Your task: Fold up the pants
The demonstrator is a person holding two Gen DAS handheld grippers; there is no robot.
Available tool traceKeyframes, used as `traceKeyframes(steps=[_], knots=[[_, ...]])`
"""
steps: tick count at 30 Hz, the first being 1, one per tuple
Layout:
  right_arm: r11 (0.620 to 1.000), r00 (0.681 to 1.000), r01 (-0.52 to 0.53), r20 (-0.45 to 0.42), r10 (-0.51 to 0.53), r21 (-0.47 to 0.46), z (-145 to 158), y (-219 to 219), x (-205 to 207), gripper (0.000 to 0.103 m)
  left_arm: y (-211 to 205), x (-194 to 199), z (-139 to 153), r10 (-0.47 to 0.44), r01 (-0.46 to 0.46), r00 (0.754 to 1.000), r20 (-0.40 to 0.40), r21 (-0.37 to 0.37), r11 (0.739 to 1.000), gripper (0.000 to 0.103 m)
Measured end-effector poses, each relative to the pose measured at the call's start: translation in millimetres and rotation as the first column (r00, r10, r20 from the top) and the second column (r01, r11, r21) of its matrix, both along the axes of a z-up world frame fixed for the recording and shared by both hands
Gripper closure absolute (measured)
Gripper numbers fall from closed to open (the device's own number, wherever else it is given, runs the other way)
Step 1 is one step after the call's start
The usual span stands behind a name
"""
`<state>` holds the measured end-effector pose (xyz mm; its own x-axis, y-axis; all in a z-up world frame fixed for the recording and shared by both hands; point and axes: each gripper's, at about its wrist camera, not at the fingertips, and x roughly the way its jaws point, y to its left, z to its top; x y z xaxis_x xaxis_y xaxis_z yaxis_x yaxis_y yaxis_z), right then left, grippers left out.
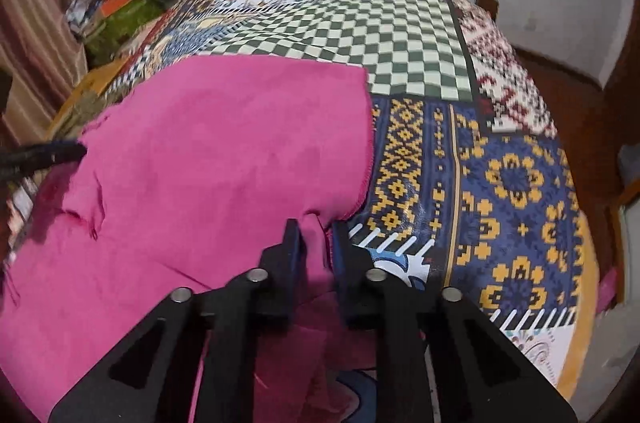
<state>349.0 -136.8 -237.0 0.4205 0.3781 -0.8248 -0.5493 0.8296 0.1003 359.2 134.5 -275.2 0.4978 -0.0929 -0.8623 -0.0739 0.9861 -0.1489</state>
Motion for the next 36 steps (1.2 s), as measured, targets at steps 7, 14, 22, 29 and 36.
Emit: traceKeyframes(steps=[7, 14, 22, 29, 36], knots=[[0.999, 1.000, 0.018, 0.021, -0.017, -0.051, -2, -7, 2, 0.094, -19, 5, 5, -0.056, 0.053, 0.998, 0.032, 0.082, 0.995, 0.075], [0.997, 0.998, 0.056, -0.038, -0.058, -0.048, 1, -15, 5, 0.092, -14, 10, 8, -0.035, 0.034, 0.999, 0.014, 0.066, 0.997, 0.074], [0.993, 0.995, 0.098, -0.026, -0.096, 0.068, 32, -28, 9, 0.070, 5, -3, 47, -0.015, 0.001, 0.994, 0.110, 0.123, 0.992, 0.071], [0.994, 0.997, 0.075, 0.026, -0.078, 0.081, 52, -12, 30, 0.070, 28, 15, 42, 0.047, -0.053, 0.995, 0.083, 0.068, 0.996, 0.053], [0.993, 0.996, 0.082, 0.021, -0.084, 0.086, 46, 2, 66, 0.070, 35, 43, 24, 0.056, -0.059, 0.997, 0.050, 0.047, 0.997, 0.053]])
